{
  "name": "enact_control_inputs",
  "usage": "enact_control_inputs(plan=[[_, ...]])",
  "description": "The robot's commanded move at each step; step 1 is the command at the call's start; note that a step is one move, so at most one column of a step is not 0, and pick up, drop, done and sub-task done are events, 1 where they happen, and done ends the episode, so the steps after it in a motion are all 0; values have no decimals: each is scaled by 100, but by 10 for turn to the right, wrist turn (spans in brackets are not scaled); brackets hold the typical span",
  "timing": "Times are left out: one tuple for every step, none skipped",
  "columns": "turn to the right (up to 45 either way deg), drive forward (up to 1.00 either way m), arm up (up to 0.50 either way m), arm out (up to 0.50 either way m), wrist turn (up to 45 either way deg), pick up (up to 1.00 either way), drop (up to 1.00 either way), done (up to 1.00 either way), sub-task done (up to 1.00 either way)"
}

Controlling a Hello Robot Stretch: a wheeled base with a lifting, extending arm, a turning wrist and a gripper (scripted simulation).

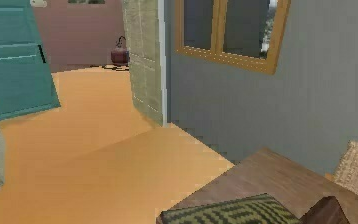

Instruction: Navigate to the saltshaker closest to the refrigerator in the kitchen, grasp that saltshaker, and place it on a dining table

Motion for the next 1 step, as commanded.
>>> enact_control_inputs(plan=[[120,0,0,0,0,0,0,0,0]])
